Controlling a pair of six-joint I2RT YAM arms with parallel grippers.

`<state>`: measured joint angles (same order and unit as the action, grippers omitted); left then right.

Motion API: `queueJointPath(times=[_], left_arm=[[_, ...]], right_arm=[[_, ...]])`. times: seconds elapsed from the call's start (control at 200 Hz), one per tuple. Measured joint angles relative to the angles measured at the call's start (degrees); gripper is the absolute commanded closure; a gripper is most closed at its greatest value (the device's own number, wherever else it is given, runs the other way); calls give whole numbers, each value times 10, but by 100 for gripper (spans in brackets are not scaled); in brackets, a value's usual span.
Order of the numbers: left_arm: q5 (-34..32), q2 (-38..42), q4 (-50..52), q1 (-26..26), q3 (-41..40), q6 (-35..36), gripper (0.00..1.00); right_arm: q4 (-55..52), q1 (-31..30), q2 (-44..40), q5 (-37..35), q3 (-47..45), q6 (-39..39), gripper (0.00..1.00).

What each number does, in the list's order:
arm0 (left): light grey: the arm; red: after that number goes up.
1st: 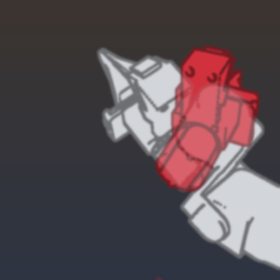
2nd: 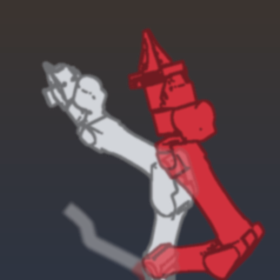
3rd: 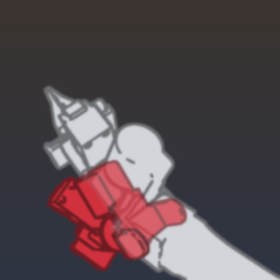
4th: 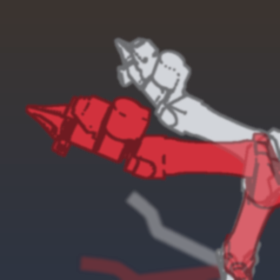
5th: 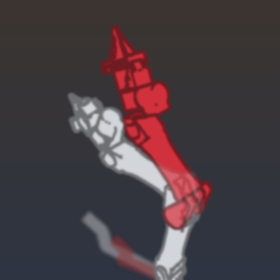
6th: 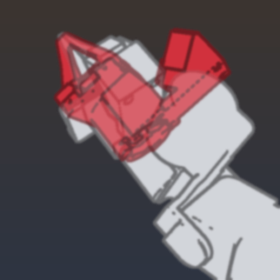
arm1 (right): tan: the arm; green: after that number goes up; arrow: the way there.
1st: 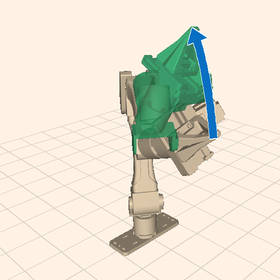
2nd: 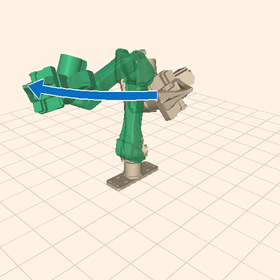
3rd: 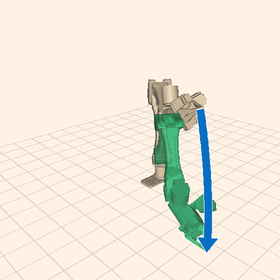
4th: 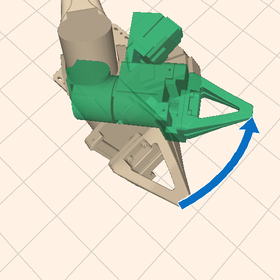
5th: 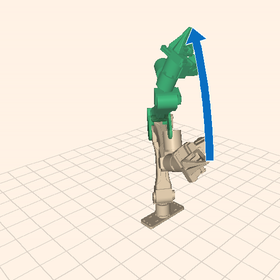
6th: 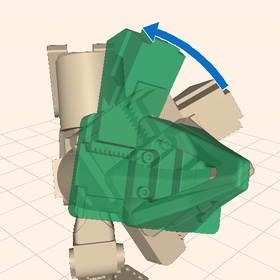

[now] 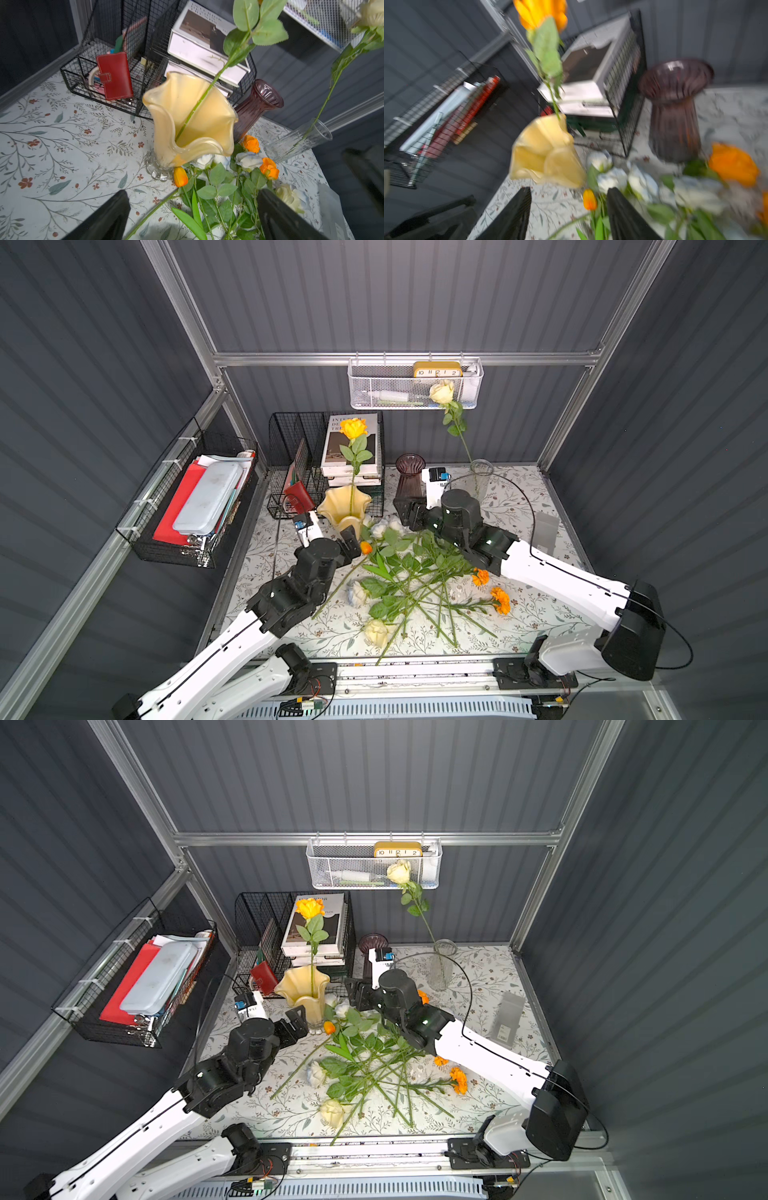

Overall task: Arrange the flowers in different vases according to their colors
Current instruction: Insert the flower into the vase, then pick up the flower at the center of the board.

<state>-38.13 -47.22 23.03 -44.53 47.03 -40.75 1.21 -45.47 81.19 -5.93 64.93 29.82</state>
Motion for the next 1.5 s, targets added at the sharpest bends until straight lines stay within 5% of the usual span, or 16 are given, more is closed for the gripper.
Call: queueJointPath(times=[0.325, 1.261, 1.501], left_arm=[[52, -22, -45, 0, -22, 12, 1], [54, 7, -49, 0, -33, 18, 1], [51, 13, -46, 0, -33, 18, 1]], right_arm=[[-135, 38, 120, 79, -44, 111, 55], [-150, 92, 278, 135, 33, 133, 63], [-146, 97, 309, 137, 53, 138, 83]])
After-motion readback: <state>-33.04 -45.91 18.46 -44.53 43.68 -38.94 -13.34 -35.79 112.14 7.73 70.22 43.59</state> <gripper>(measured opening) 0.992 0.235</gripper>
